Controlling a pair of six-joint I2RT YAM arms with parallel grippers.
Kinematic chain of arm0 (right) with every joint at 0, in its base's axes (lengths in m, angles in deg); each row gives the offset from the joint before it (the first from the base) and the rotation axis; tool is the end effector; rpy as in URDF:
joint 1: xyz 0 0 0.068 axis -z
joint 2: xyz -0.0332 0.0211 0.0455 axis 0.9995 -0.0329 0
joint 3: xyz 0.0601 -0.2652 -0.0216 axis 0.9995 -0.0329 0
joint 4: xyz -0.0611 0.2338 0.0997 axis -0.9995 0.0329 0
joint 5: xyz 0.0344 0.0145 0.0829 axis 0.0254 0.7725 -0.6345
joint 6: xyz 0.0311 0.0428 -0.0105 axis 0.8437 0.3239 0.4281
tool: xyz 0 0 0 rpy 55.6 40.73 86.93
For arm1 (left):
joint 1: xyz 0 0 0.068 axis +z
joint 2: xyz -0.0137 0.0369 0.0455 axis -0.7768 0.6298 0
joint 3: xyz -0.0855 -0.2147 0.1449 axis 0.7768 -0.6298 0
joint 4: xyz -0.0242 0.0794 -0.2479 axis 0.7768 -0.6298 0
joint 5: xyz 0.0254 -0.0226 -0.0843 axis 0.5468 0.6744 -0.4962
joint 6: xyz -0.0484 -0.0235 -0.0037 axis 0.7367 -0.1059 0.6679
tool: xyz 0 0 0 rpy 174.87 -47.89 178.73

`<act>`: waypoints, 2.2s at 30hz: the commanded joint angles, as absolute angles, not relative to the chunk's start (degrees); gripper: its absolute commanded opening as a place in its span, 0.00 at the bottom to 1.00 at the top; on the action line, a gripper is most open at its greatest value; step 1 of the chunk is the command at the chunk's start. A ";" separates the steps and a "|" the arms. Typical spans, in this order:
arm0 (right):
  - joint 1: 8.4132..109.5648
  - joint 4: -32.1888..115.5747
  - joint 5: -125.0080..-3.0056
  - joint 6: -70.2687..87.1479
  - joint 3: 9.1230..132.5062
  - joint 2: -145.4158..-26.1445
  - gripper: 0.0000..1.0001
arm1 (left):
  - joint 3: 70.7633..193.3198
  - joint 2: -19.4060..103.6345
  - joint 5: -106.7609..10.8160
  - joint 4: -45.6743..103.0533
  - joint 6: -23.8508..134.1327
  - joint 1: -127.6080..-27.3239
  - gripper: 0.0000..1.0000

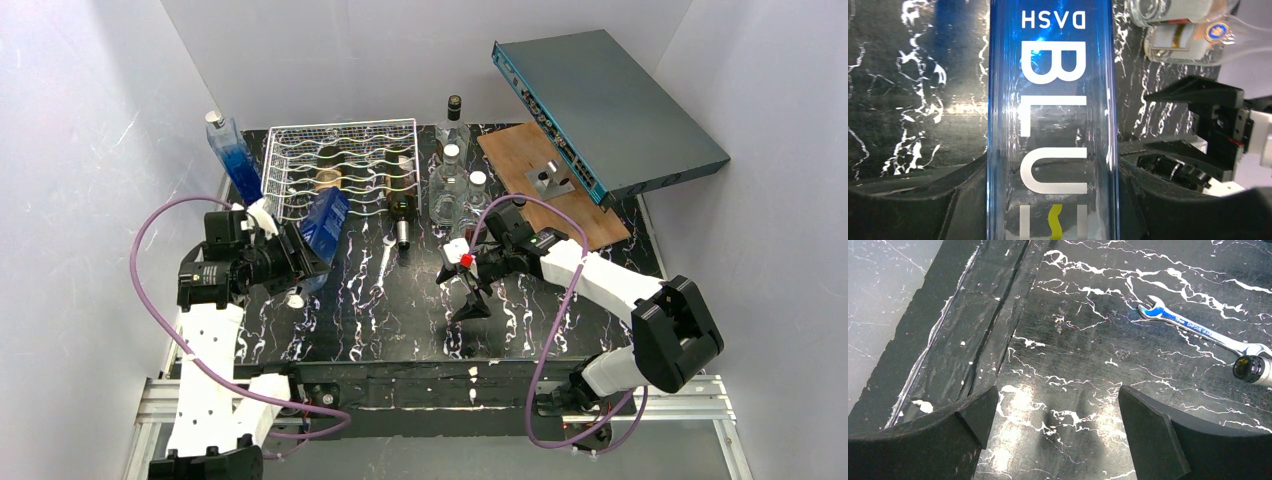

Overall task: Take the wine bottle off the wine rack
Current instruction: Place the wine bottle at the center of the board.

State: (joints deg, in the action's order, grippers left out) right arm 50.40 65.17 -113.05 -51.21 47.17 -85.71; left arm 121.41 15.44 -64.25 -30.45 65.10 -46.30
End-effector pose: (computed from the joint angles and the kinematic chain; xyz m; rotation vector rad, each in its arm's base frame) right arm 0.2020 0.1937 0.2330 -1.8232 1.2541 1.0690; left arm 0.1485 -0.0028 0.3505 -0.3205 2.3228 -0.6471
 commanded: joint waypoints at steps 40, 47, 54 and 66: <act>50.48 78.38 -108.16 -53.04 71.75 -80.11 1.00 | 128.57 29.01 -83.05 -14.18 84.99 -81.20 0.00; 48.87 76.29 -105.84 -52.87 68.10 -79.90 1.00 | 129.82 33.09 -83.52 -12.37 85.89 -84.97 0.00; 45.88 76.22 -102.86 -53.80 64.90 -79.75 1.00 | 130.04 34.90 -84.72 -11.96 86.47 -86.16 0.00; 41.24 76.22 -95.74 -61.40 62.42 -80.64 1.00 | 128.56 34.66 -88.48 -9.89 89.08 -86.30 0.00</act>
